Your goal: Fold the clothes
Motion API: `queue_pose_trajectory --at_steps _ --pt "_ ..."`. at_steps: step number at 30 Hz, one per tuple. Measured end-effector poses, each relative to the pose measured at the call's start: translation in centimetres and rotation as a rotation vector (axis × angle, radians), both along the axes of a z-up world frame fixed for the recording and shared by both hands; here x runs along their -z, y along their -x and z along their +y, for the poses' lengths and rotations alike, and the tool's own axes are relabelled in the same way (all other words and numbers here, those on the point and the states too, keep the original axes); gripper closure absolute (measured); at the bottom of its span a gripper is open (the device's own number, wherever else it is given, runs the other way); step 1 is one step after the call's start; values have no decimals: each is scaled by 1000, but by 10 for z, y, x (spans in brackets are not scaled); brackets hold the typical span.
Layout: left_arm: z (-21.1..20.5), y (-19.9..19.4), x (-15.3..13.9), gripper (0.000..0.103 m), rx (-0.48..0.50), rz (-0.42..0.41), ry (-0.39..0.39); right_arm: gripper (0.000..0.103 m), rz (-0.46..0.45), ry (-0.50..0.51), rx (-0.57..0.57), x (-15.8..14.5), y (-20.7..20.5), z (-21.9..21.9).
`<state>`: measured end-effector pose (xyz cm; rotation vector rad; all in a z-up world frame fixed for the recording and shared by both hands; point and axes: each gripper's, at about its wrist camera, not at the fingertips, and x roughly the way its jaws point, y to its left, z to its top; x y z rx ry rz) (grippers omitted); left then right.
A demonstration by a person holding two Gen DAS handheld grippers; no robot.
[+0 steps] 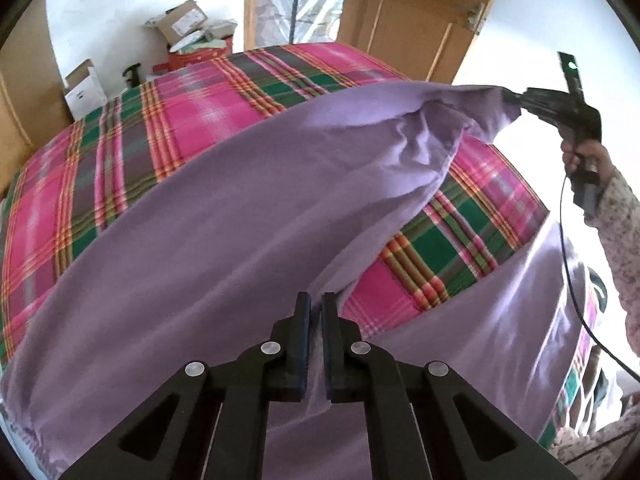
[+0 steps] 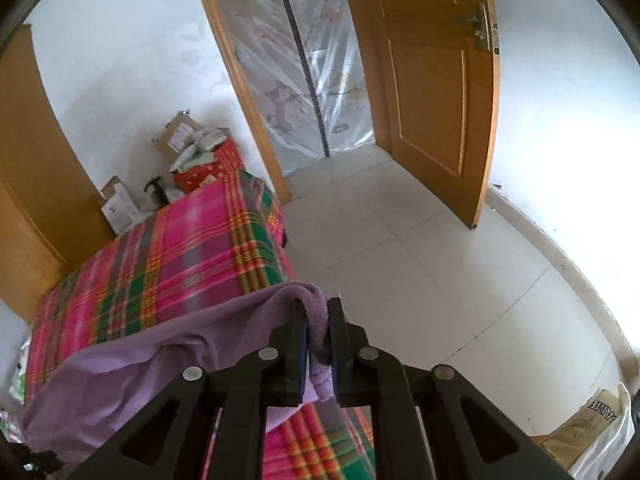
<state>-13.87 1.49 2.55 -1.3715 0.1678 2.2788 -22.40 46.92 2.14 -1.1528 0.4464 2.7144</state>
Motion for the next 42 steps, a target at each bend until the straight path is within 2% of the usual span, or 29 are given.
queue_pose_trajectory --at_steps 4,7,9,12,15,22,25,29,31,37,39,41,42 --pt "5 3 2 82 5 -6 0 91 -22 -29 21 9 10 0" --pt "9 3 5 80 15 -13 16 75 -33 -118 53 12 16 -4" --pt "12 2 7 79 20 -14 34 74 -46 -118 80 15 20 -2" --pt "15 1 10 78 24 -10 67 74 -41 -34 93 15 16 2" --pt "19 1 13 78 22 -3 106 74 -42 5 87 13 3 1" --pt "24 1 20 78 20 7 156 72 -50 289 15 26 -39 -9" --pt "27 2 21 78 20 13 164 67 -70 362 12 39 -41 -8" --pt "33 2 22 78 30 32 167 63 -44 505 0 51 -35 -2" --pt "37 1 23 78 35 41 175 62 -47 535 18 56 -31 0" --pt "40 8 23 77 28 35 167 62 -46 547 45 61 -23 3" --pt "41 9 23 77 27 35 157 71 -57 529 54 61 -25 2" --pt "42 9 23 77 29 37 152 87 -68 511 63 62 -25 3" --pt "42 8 23 78 30 40 148 89 -69 502 65 62 -26 3"
